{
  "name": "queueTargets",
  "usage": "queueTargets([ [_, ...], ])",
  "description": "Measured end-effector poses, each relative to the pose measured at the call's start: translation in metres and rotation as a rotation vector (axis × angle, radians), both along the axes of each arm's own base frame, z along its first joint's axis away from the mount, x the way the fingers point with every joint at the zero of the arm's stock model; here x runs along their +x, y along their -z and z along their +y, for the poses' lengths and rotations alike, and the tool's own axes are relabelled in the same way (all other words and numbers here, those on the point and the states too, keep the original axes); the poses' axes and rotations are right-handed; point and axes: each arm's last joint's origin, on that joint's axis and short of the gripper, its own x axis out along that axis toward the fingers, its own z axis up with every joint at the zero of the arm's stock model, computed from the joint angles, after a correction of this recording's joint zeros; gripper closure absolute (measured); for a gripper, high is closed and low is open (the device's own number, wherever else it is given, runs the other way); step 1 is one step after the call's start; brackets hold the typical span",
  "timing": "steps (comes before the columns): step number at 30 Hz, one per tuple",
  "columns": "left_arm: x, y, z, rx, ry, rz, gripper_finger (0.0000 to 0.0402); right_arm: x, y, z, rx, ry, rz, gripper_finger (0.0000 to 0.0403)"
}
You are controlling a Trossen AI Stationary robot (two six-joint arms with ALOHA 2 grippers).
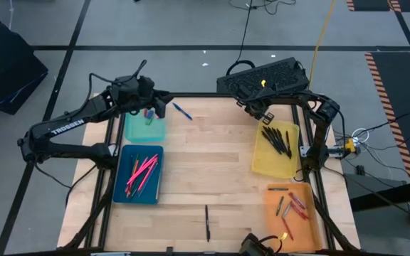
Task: Sort crayons/erasers/pens/pencils in bins
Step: Put the orange eraser into the light blue bin
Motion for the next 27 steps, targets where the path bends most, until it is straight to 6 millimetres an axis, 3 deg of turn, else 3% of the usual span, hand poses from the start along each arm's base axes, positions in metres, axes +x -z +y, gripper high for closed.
queueTargets([
  [16, -0.021, -0.015, -0.012, 0.247, 0.086, 0.062, 0.0240, 0.003, -0.010, 0.002, -0.066, -0.062, 0.004, 0.0337],
  [20, -0.025, -0.019, -0.014, 0.268, 0.085, 0.054, 0.0240, 0.009, -0.017, 0.006, -0.046, -0.161, -0.025, 0.0337],
  [27, -0.034, -0.025, -0.019, 0.304, 0.086, 0.032, 0.0240, 0.038, -0.033, 0.024, -0.076, -0.413, -0.032, 0.0337],
])
